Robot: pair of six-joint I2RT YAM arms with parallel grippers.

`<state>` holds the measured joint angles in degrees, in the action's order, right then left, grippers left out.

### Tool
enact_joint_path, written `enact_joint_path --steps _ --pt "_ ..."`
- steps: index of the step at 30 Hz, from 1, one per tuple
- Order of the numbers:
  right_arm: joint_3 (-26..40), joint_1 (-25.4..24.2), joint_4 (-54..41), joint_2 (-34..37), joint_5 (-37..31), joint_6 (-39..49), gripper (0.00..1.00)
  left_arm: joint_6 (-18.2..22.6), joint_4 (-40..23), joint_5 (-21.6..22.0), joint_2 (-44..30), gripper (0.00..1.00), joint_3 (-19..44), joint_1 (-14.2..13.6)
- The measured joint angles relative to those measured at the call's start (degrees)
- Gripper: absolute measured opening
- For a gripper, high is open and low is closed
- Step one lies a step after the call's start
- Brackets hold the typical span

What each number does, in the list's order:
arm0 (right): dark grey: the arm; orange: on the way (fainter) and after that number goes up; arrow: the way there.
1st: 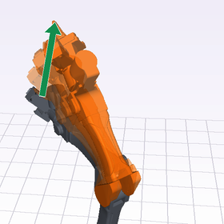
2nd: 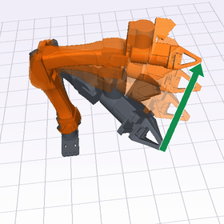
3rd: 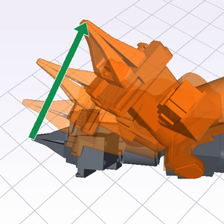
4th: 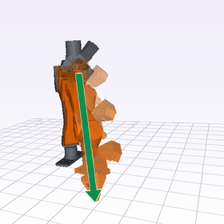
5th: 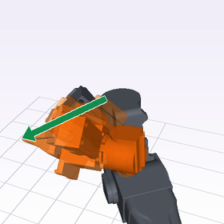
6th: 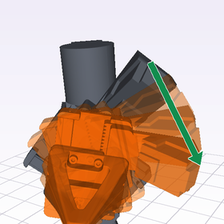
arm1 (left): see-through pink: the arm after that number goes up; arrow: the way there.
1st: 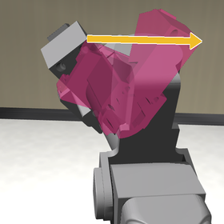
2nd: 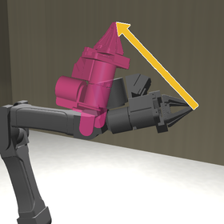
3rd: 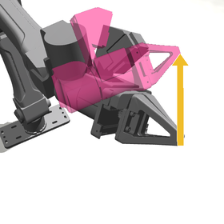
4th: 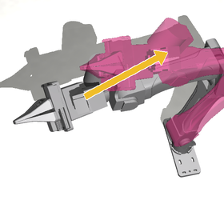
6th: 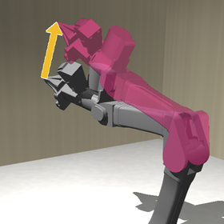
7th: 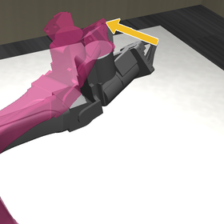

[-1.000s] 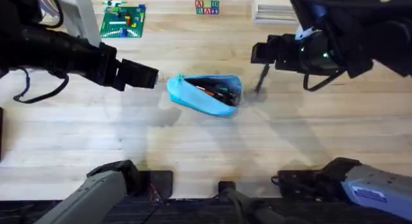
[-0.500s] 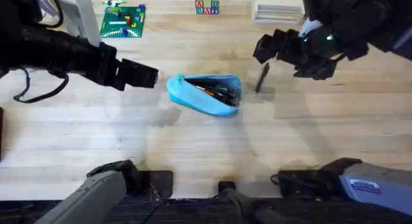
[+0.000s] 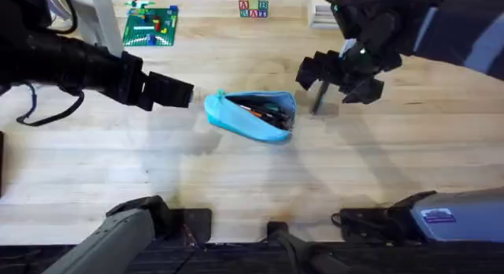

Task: Unzip the bag, pick up the pens from the table one at a time and place them inside, then zip the bag closed.

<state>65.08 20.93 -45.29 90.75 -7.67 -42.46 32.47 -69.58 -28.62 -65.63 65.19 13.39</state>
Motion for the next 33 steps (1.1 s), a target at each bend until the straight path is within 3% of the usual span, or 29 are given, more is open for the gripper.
enact_joint_path --steps 18,33 --pt "0.0 -1.2 6.3 7.8 0.0 -2.6 0.996 0.0 0.0 0.0 0.0 0.995 0.0 0.0" --pt "0.1 -1.4 6.3 8.3 0.0 -4.5 0.996 0.0 0.0 0.0 0.0 0.995 0.0 0.0"
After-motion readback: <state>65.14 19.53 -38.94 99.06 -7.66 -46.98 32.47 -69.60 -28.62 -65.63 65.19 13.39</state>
